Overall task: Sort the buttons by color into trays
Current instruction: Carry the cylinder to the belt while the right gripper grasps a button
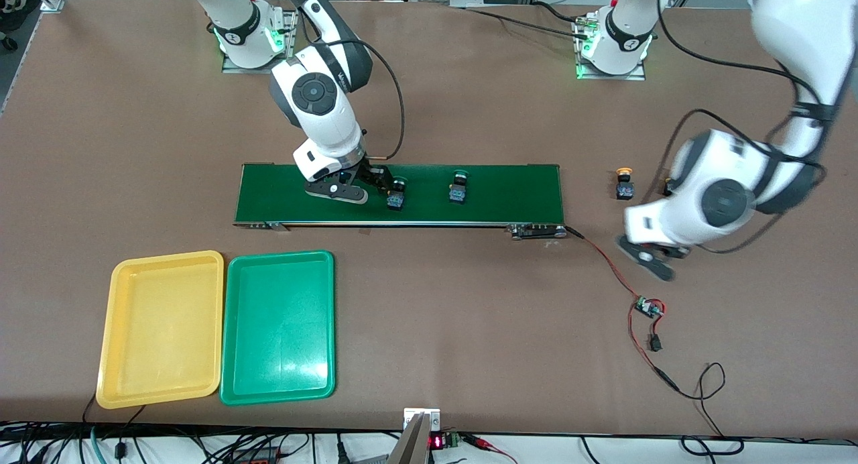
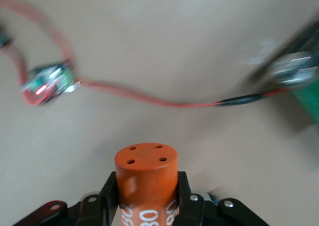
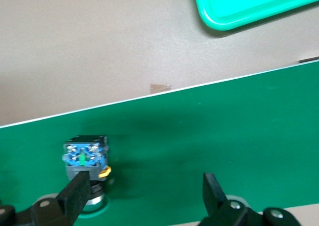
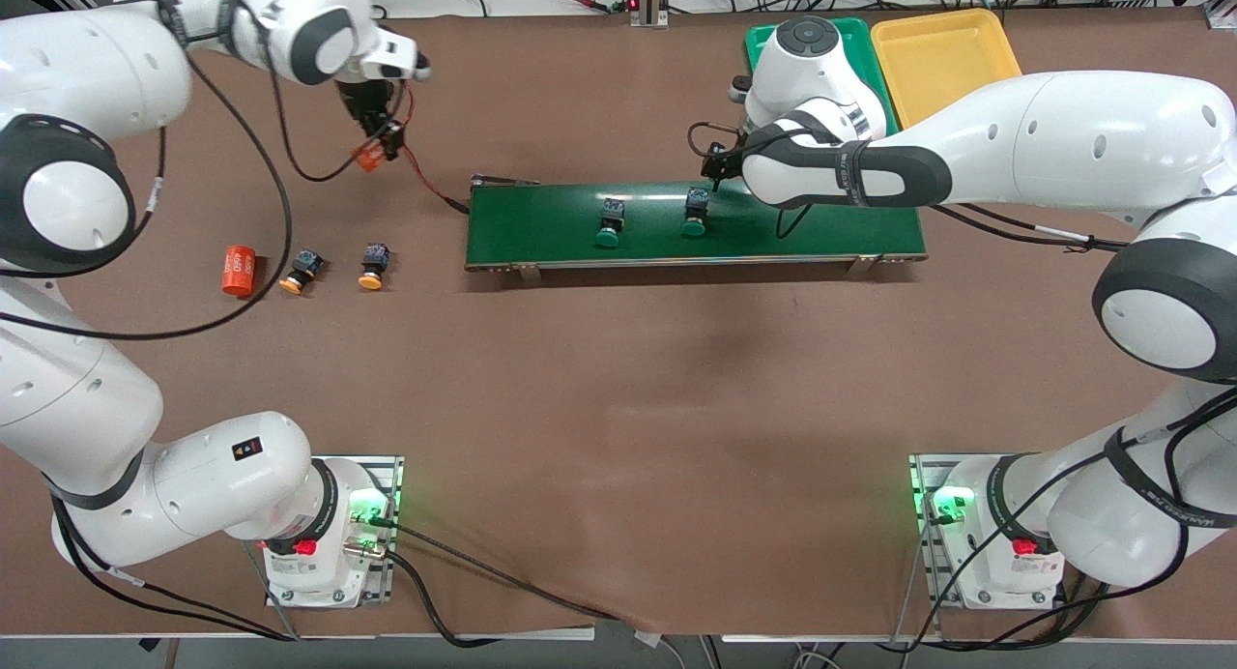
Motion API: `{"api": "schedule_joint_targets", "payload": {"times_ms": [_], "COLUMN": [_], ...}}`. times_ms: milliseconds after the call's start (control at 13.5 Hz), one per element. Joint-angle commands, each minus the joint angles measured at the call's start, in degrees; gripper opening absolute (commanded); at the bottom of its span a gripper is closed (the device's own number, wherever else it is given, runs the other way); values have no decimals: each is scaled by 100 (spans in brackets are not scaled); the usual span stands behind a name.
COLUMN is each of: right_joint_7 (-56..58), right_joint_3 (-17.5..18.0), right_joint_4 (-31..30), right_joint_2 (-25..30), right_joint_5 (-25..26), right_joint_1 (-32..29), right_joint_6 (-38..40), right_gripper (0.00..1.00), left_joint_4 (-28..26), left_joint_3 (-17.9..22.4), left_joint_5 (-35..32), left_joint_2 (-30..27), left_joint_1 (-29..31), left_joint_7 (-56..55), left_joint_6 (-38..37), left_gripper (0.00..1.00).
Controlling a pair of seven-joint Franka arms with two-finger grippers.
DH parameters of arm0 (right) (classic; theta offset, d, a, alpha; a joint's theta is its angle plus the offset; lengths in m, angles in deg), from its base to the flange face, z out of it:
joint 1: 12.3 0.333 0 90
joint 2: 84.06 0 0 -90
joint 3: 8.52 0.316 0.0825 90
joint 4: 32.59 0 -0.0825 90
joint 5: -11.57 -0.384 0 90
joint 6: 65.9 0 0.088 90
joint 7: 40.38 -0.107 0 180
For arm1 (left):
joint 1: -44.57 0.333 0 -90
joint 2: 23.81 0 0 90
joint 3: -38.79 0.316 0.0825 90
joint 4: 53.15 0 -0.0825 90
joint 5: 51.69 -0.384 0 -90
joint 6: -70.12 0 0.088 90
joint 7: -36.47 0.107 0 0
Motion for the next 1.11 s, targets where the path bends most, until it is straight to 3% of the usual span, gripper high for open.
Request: {"api": "schedule_joint_targets", "payload": {"times_ms": [0,370,667,1037], "right_joint_7": [-108,-125,-126,-64], "right_joint_3": [36,45,63,63], "right_joint_4": [174,218,218,218], "right_joint_2": [-81,-187,-257,-371], "right_joint_5": [-224,-225,-216,-190], "right_joint_1": [9,35,44,79], "right_joint_6": [96,96,87,43], "right_gripper": [100,100,100,98], "left_joint_4": [-310,-661,-864,-882], "left_joint_3": [-386,-967,-994,-977], "left_joint_5": [148,156,156,148], "left_joint_2": [-332,-279,90,160], "left_joint_1": [-303,-646,-708,-1006], "left_joint_7": [378,950,1265,1601], "left_joint_6": [-13,180,592,902], "left_gripper": [0,0,0,0]}}
